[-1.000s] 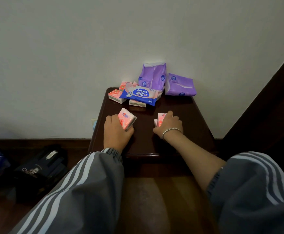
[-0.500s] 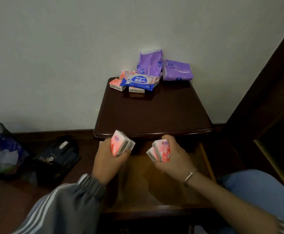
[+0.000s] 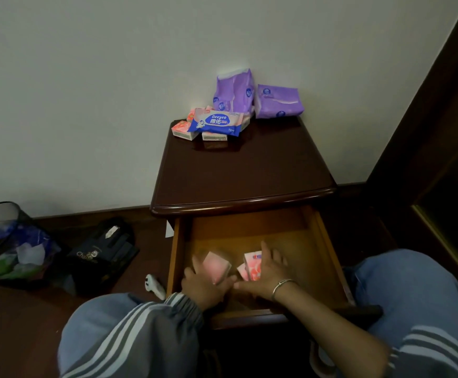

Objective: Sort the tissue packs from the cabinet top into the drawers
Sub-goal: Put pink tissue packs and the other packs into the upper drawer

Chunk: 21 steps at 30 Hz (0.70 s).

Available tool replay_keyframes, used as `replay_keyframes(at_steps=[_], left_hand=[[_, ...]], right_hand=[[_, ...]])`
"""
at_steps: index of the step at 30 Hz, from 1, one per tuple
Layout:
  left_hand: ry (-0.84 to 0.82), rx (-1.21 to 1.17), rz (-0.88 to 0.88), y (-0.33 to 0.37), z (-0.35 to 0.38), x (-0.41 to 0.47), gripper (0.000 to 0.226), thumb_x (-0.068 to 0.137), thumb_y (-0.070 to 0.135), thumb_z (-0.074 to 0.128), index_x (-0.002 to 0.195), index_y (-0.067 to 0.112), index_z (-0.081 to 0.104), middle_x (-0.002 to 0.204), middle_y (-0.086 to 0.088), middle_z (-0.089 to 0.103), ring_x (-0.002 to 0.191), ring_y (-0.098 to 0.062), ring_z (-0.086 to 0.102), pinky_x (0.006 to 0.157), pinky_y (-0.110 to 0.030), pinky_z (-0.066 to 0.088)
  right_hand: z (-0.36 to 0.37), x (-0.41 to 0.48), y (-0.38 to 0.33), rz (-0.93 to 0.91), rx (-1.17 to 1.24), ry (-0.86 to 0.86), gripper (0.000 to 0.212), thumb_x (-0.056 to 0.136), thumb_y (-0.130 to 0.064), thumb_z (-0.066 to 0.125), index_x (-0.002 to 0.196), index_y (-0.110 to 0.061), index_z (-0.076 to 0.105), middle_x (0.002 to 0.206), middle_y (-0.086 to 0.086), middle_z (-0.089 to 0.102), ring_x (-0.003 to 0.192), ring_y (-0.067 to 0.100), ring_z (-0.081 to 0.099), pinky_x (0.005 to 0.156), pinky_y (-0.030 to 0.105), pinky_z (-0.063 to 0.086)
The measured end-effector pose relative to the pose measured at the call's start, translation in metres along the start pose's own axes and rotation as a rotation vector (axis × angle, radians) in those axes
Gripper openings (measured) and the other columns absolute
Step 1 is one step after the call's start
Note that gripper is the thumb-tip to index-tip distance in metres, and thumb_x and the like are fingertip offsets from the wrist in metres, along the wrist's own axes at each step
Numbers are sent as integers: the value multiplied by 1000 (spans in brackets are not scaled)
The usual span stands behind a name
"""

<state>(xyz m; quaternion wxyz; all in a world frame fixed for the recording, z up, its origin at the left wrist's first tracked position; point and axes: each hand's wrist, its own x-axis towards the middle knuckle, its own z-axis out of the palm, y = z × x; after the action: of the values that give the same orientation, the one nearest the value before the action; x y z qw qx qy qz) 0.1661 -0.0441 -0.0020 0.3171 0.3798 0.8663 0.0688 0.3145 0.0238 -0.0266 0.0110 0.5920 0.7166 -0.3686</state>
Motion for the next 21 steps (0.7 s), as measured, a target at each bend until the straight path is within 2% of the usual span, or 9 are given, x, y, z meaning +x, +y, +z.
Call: replay_keyframes(at_steps=[2, 4, 6, 8, 10, 14, 16, 18, 21], left_hand=[[-44, -94, -31, 0, -7, -3, 115, 76, 66, 61, 151, 14, -9, 153, -17, 18, 136, -37, 33, 109, -44, 31], [-49, -124, -20, -1, -17, -6, 105, 82, 64, 55, 152, 16, -5, 157, -15, 13, 139, -36, 29, 112, -44, 28], [6, -55, 126, -3, -29, -6, 81, 91, 54, 49, 152, 18, 12, 158, -11, 16, 142, -32, 27, 114, -42, 26], [38, 38, 363, -2, -42, -1, 60, 96, 41, 47, 149, 21, 27, 156, -6, 24, 142, -25, 27, 115, -38, 26], [-24, 124, 549, 0, -49, 8, 51, 97, 31, 49, 145, 27, 35, 154, 3, 30, 142, -17, 26, 116, -36, 23], [-207, 389, 677, 4, -42, 23, 40, 95, 31, 51, 135, 31, 50, 137, 5, 49, 129, -16, 42, 109, -37, 35], [-145, 597, 692, 5, -35, 29, 41, 93, 41, 48, 133, 30, 49, 135, 6, 50, 127, -19, 41, 106, -39, 34], [-44, 726, 624, 4, -30, 33, 44, 91, 51, 44, 130, 30, 49, 134, 5, 50, 124, -21, 43, 101, -41, 33], [37, 751, 453, -3, -22, 33, 52, 91, 62, 35, 127, 26, 49, 131, 1, 51, 120, -21, 48, 100, -40, 34]], right_hand=[[-2, -1, 2, 8, 84, -27, 129, 54, -68, 73, 149, -27, -6, 154, 4, 11, 141, 30, 16, 113, 41, 23], [-4, 0, 3, 8, 188, -3, 122, 58, -61, 75, 149, -29, -1, 152, 4, 16, 139, 29, 22, 112, 39, 27], [-7, 1, 4, 11, 361, 24, 106, 68, -47, 75, 148, -29, 9, 146, 7, 29, 130, 27, 37, 108, 41, 37], [-11, 3, 4, 28, 533, 17, 87, 78, -30, 70, 148, -27, 18, 139, 7, 45, 118, 25, 53, 100, 41, 47], [-14, 5, 4, 46, 578, -10, 74, 84, -21, 65, 147, -20, 26, 133, 8, 54, 110, 24, 60, 96, 38, 50], [-14, 3, 5, 50, 536, -29, 61, 86, -21, 63, 140, -18, 37, 127, 8, 59, 106, 23, 62, 92, 35, 52], [-14, 2, 5, 28, 488, -17, 58, 86, -24, 63, 138, -18, 39, 126, 7, 60, 104, 22, 62, 88, 29, 51], [-13, 2, 3, 17, 466, -5, 57, 86, -25, 63, 137, -17, 39, 125, 7, 60, 105, 22, 62, 87, 29, 51], [-13, 2, 2, 15, 447, 7, 60, 86, -27, 64, 138, -16, 37, 125, 8, 60, 106, 23, 61, 90, 31, 49]])
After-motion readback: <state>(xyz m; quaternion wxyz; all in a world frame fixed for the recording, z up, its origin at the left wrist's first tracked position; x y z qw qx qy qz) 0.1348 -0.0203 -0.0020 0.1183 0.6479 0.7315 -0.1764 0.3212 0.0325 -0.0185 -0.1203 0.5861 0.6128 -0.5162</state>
